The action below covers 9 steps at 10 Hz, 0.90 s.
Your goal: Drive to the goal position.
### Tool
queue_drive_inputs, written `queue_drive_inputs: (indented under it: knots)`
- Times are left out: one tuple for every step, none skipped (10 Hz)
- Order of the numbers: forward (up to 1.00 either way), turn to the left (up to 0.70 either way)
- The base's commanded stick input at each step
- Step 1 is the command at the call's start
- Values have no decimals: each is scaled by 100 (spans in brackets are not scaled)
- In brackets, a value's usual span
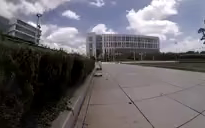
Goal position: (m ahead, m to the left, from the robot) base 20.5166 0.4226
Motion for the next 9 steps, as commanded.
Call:
queue_drive_inputs:
  knots:
    - [4,0]
    - [4,0]
    - [4,0]
    - [4,0]
    - [4,0]
    - [4,0]
    - [4,0]
    - [4,0]
    - [4,0]
